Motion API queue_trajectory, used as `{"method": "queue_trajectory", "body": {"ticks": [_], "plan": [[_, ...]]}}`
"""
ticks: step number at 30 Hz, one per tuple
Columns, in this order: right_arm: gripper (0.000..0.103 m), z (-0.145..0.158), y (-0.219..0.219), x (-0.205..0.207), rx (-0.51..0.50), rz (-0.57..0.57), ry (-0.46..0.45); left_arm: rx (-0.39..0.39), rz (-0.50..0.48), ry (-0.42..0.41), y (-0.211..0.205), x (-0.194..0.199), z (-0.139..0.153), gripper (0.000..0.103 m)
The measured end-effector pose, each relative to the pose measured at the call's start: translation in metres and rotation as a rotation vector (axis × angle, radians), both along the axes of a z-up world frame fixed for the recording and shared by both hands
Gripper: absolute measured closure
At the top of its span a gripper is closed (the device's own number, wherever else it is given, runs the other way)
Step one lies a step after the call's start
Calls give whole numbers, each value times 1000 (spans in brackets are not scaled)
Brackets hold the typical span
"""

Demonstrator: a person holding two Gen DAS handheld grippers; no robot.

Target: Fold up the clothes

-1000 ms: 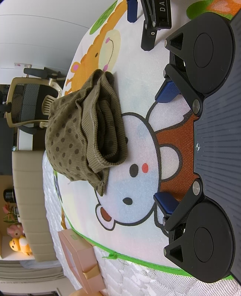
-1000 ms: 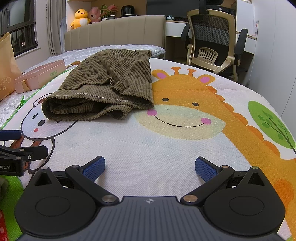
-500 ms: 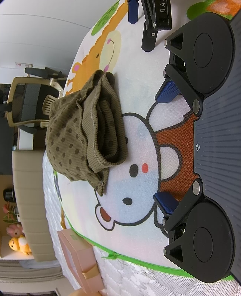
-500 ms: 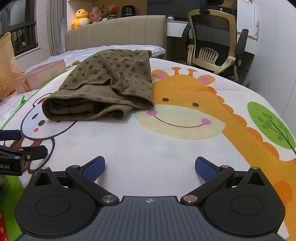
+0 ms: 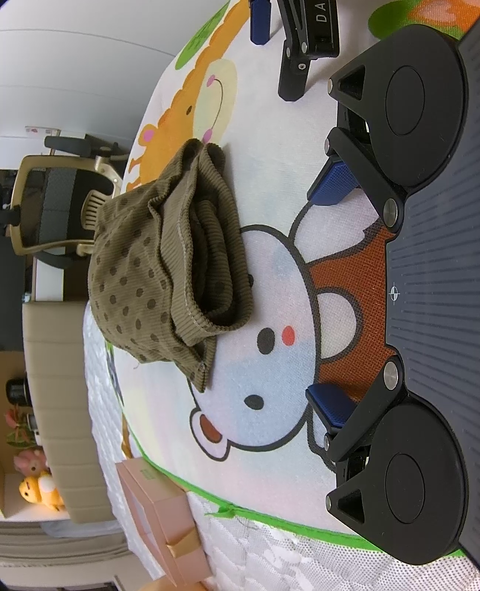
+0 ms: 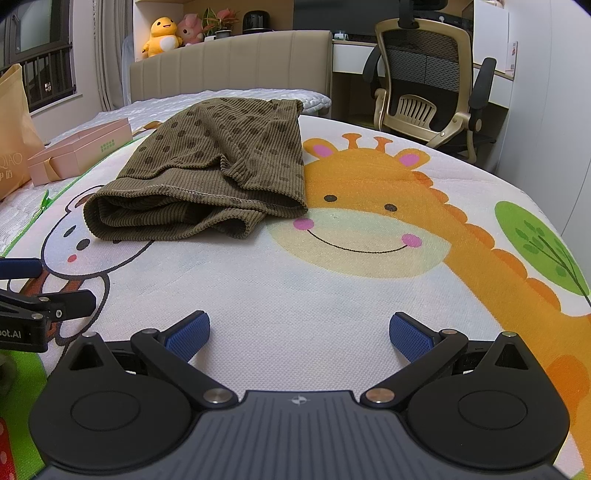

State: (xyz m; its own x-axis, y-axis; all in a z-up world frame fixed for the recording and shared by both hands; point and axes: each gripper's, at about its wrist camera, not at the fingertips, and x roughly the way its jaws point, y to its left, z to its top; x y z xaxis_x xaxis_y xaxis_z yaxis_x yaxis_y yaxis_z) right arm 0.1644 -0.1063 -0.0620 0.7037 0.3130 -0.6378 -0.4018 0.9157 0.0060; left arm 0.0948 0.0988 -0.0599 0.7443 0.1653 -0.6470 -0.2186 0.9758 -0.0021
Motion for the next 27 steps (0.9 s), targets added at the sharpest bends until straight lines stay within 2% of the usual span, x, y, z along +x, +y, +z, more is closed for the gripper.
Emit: {"method": "queue_trajectory", "body": {"ticks": [27], "plan": [[0, 0, 0, 0, -2, 0, -1, -9, -6, -4, 1, 0, 1, 0]]}}
